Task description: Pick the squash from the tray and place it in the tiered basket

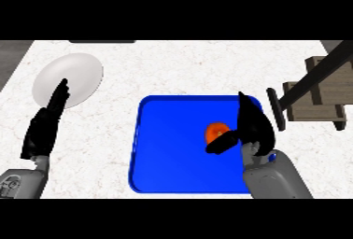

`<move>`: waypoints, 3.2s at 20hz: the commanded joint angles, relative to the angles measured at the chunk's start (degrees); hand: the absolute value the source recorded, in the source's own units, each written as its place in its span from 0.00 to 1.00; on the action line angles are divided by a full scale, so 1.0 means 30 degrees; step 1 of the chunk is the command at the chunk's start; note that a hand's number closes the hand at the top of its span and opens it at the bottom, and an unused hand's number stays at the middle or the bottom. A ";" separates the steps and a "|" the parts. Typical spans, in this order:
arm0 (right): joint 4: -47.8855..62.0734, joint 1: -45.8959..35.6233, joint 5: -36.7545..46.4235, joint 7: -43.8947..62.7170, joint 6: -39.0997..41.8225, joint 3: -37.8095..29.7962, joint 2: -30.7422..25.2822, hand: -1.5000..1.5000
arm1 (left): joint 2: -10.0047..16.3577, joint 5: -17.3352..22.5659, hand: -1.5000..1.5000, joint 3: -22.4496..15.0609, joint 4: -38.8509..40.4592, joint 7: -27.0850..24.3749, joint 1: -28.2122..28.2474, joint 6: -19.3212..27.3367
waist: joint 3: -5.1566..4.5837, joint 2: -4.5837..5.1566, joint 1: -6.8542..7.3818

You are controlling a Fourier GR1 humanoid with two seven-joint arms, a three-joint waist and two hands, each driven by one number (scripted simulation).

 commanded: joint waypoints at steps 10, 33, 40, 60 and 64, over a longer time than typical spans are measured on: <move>0.0972 -0.0995 0.1546 0.4549 0.1760 0.0072 0.1360 0.00 | -0.0715 -0.0458 0.50 -0.0016 0.0946 -0.0188 -0.0634 -0.0043 | 0.0013 0.0074 0.0019; 0.4523 -0.1180 -0.0148 0.2892 -0.0231 -0.0634 0.1368 0.00 | -0.0428 -0.0337 0.50 0.1111 0.0728 -0.1626 0.0655 -0.1286 | 0.0030 0.0137 0.0246; 0.5969 0.0144 -0.2636 0.0533 -0.0380 0.1283 0.1368 1.00 | -0.1144 -0.1260 0.50 0.0611 -0.0214 0.0145 -0.0284 -0.0627 | 0.0049 0.0103 0.0171; 0.9931 -0.7904 0.1643 0.2651 -0.4387 -0.7174 -0.3082 1.00 | -0.1161 -0.1469 0.50 0.0975 -0.0172 -0.0055 -0.0454 -0.1181 | -0.0119 0.0718 0.0812; 1.1012 -1.0249 0.4230 0.2734 -0.5743 -0.8882 -0.5555 1.00 | -0.1133 -0.1377 0.50 0.0722 -0.0369 -0.0024 -0.0744 -0.1581 | -0.0145 0.0811 0.1472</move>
